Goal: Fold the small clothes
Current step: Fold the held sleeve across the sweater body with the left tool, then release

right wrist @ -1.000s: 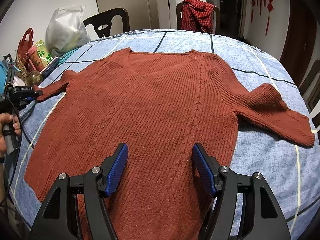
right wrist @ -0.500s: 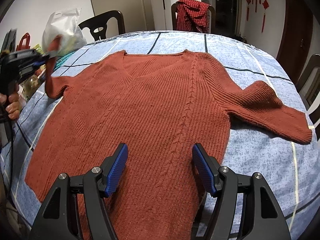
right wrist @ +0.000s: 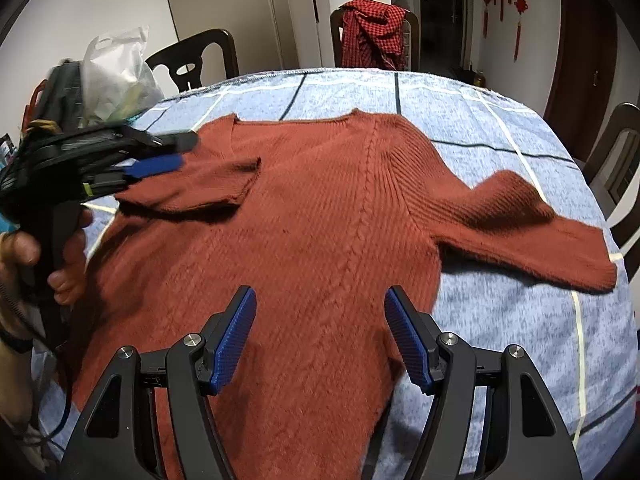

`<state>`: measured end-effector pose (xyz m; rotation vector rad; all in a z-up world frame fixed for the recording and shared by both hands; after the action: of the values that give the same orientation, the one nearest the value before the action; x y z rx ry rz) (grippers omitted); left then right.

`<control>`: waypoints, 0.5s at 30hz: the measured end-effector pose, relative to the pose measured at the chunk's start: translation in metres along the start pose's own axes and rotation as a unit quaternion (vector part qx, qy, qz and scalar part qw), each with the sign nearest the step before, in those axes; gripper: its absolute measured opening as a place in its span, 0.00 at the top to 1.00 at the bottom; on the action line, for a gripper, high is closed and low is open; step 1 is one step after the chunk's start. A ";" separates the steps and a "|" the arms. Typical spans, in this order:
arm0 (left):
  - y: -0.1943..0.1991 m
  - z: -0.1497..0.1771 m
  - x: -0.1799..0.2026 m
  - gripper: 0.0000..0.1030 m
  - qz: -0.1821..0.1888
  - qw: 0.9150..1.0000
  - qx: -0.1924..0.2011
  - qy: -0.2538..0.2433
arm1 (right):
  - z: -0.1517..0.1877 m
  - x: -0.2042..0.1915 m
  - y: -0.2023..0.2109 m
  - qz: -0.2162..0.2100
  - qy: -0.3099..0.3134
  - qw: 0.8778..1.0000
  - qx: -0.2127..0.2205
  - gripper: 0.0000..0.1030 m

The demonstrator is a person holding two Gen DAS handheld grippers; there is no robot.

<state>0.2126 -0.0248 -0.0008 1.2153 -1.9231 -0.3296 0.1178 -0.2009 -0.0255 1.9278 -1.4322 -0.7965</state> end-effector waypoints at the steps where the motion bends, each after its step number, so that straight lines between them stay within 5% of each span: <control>1: 0.010 -0.006 -0.003 0.48 -0.002 1.000 0.014 -0.005 | -0.003 -0.001 0.000 -0.004 -0.001 1.000 0.001 0.35; 6: 0.032 -0.028 -0.059 0.48 -0.090 0.994 0.058 0.004 | -0.031 -0.023 -0.010 -0.046 0.007 0.999 0.017 0.36; 8: 0.032 -0.027 -0.085 0.48 -0.128 0.990 0.062 0.017 | -0.042 -0.032 -0.023 -0.060 0.009 0.998 0.011 0.46; 15: 0.039 -0.011 -0.113 0.48 -0.157 0.986 0.055 0.019 | -0.073 -0.056 -0.088 -0.089 0.005 0.995 -0.037 0.53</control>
<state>0.2191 0.0921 -0.0270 1.5907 -1.7349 -0.3645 0.2130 -0.1174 -0.0392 2.0192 -1.2184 -0.9059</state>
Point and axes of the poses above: each gripper's, at about its wrist camera, not at the fingertips, and y roughly against the way its jaws point, x to its right, z to its underside, the point moved 8 cm from there along -y, roughly the way its jaws point, and after that the axes turned 2 degrees about -z, right-handed, at the moved point
